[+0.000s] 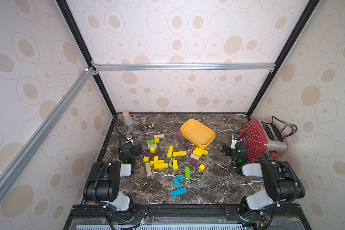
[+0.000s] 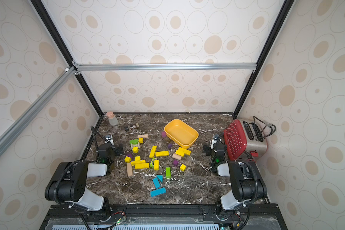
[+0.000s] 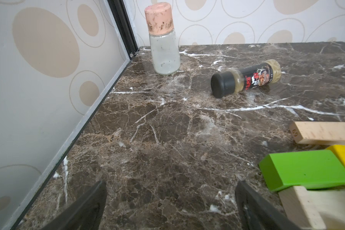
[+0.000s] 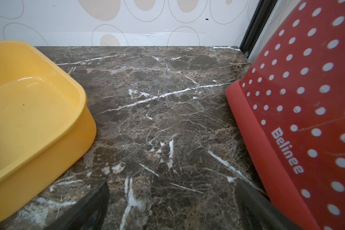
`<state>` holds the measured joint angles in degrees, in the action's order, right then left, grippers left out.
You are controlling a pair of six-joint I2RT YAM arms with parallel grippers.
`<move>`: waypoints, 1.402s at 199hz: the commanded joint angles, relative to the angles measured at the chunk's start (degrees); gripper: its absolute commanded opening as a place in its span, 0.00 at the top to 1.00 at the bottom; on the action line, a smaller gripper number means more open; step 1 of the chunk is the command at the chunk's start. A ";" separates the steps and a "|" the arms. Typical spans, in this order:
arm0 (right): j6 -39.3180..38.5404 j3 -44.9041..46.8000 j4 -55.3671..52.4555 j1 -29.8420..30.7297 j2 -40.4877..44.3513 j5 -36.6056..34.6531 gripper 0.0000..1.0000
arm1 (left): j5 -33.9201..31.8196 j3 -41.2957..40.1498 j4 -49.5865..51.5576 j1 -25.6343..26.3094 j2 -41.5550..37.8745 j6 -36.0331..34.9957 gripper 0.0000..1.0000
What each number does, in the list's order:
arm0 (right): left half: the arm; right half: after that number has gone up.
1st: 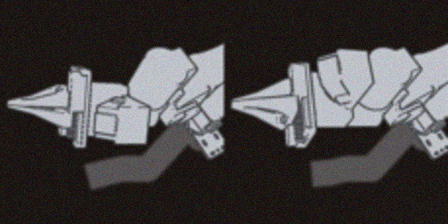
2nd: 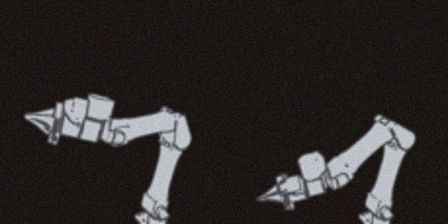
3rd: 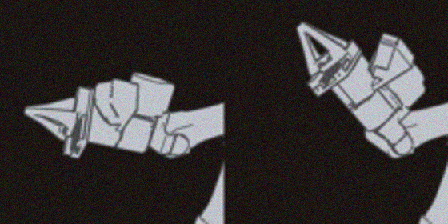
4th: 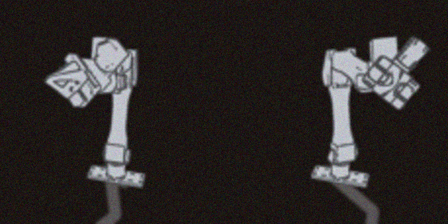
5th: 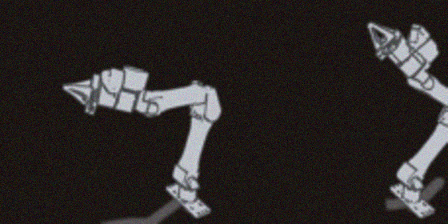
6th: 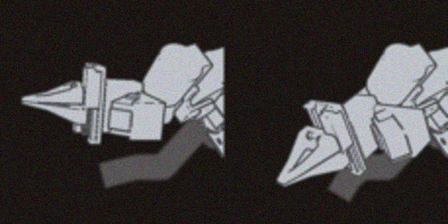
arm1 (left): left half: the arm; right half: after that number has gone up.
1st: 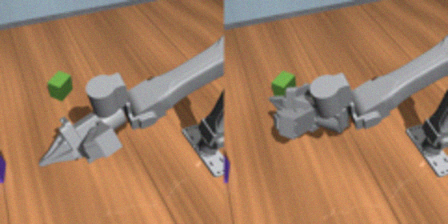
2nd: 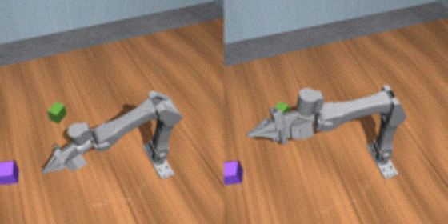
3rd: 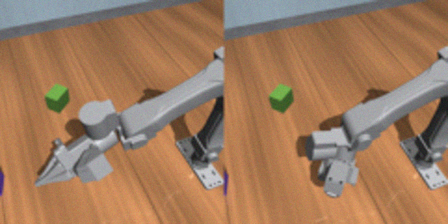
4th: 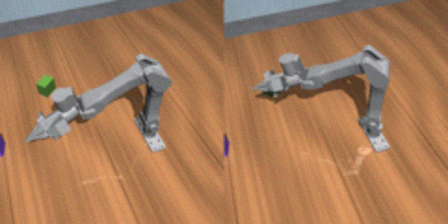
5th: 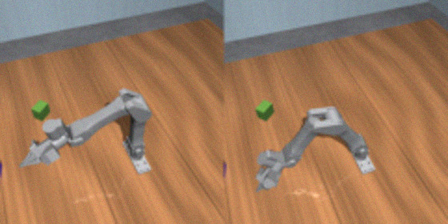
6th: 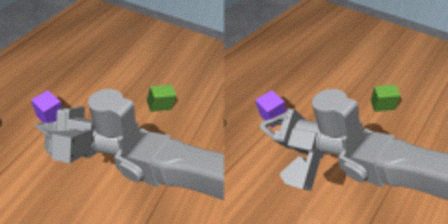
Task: Pick out the yellow building blocks
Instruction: Pick up the building block from the center of the board.
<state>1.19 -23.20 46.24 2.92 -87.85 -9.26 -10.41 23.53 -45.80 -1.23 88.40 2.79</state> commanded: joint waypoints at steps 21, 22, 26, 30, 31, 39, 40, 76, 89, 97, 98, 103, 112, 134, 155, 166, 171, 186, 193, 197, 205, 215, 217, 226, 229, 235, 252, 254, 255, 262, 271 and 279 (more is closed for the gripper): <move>-0.37 -0.48 0.08 0.07 -0.07 -0.05 0.00 | -0.22 1.16 -1.46 -0.08 -0.42 0.29 0.01; -0.43 -0.50 0.08 0.07 -0.14 -0.05 0.00 | -0.22 1.12 -1.47 -0.08 -0.38 0.29 0.01; -0.40 -0.41 0.08 0.07 -0.07 -0.04 0.00 | -0.17 1.12 -1.42 -0.08 -0.39 0.28 0.01; -0.34 -0.43 0.10 0.04 -0.05 -0.01 0.00 | -0.15 1.16 -1.41 -0.08 -0.34 0.24 0.01; -0.33 -0.44 0.09 0.01 -0.04 -0.04 0.00 | -0.14 1.17 -1.41 -0.08 -0.34 0.26 0.01; -0.39 -0.41 0.09 0.01 -0.04 -0.06 0.00 | -0.18 1.11 -1.48 -0.06 -0.38 0.21 0.01; -0.35 -0.42 0.09 0.00 -0.04 -0.06 0.00 | -0.15 1.14 -1.44 -0.07 -0.36 0.25 0.01; -0.40 -0.42 0.10 0.02 -0.04 -0.01 0.00 | -0.20 1.10 -1.57 -0.08 -0.43 0.29 0.01; -0.38 -0.37 0.20 0.01 -0.05 -0.06 0.00 | -0.21 1.08 -1.70 -0.08 -0.44 0.29 0.00; -0.33 -0.27 0.38 0.05 -0.02 -0.06 0.02 | -0.13 0.99 -1.75 -0.08 -0.58 0.29 0.02; -0.36 -0.18 0.41 0.06 -0.03 -0.06 0.02 | -0.22 0.99 -1.79 -0.08 -0.55 0.29 0.02; -0.25 -0.08 0.69 0.05 0.09 -0.22 0.04 | -0.19 0.87 -1.80 -0.08 -0.54 0.30 0.03; 0.11 0.52 1.59 0.06 0.17 -1.04 0.05 | -0.22 0.88 -2.09 -0.08 -0.64 0.29 0.04; 0.70 2.64 4.54 0.03 1.72 -2.67 0.06 | 0.20 1.22 1.50 -0.08 -4.30 -0.10 0.07; 0.60 3.41 2.40 -0.01 5.46 -2.42 0.07 | -1.53 3.11 9.37 -0.08 -9.49 0.18 0.08; 0.17 3.04 -0.07 0.02 7.48 -1.94 0.08 | -2.74 4.42 13.30 0.05 -11.98 0.22 0.11; -0.12 2.72 -1.72 0.04 8.48 -1.76 0.09 | -3.59 4.76 14.64 0.26 -13.03 0.03 0.11; -0.39 1.13 -7.00 0.03 11.15 -1.48 0.10 | -7.13 5.92 17.43 1.58 -16.14 -0.11 0.11; -0.48 0.09 -9.73 0.10 12.18 -1.15 0.11 | -8.63 6.67 19.08 2.40 -17.39 0.14 0.11; -0.45 -0.61 -11.23 0.11 12.81 -1.06 0.11 | -9.42 7.29 20.19 2.88 -18.04 0.32 0.11; -0.27 -2.16 -14.83 0.15 13.75 -0.86 0.13 | -10.86 8.45 22.42 3.99 -19.08 0.70 0.12; 0.47 -4.29 -20.07 0.22 14.60 -0.48 0.13 | -12.00 9.86 24.61 5.28 -20.13 1.40 0.13; 0.65 -4.85 -21.00 0.17 14.70 -0.43 0.13 | -12.06 10.11 24.97 5.56 -20.25 1.67 0.13; 1.36 -7.03 -25.41 0.41 15.18 0.00 0.14 | -11.45 11.34 26.38 6.33 -20.82 3.52 0.15; 1.62 -7.80 -26.91 0.61 15.34 0.09 0.15 | -10.86 11.77 26.91 6.53 -20.96 4.33 0.16; 1.98 -9.23 -29.83 0.89 15.59 0.43 0.15 | -9.79 12.52 27.96 6.83 -21.27 5.72 0.18; 2.93 -13.15 -37.79 2.21 16.49 1.31 0.15 | -7.65 15.05 30.80 8.42 -21.66 10.64 0.20; 3.07 -13.66 -38.52 2.43 16.55 1.51 0.16 | -7.33 15.41 31.09 8.59 -21.68 11.05 0.20; 3.09 -13.91 -39.13 2.48 16.56 1.61 0.16 | -7.16 15.58 31.28 8.65 -21.69 11.30 0.20; 3.73 -15.60 -42.60 2.93 16.89 2.48 0.16 | -6.63 16.88 32.73 9.68 -21.61 12.95 0.21; 4.78 -17.64 -46.45 3.61 17.26 3.81 0.17 | -5.20 18.75 34.54 11.07 -21.35 14.08 0.22; 5.25 -19.45 -49.61 4.49 17.50 4.63 0.19 | -4.52 20.75 36.81 12.53 -21.05 15.15 0.23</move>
<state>3.88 -37.76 11.99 5.43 -72.05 -7.81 -17.78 38.37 -16.69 8.12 67.70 11.46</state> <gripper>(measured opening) 0.825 0.781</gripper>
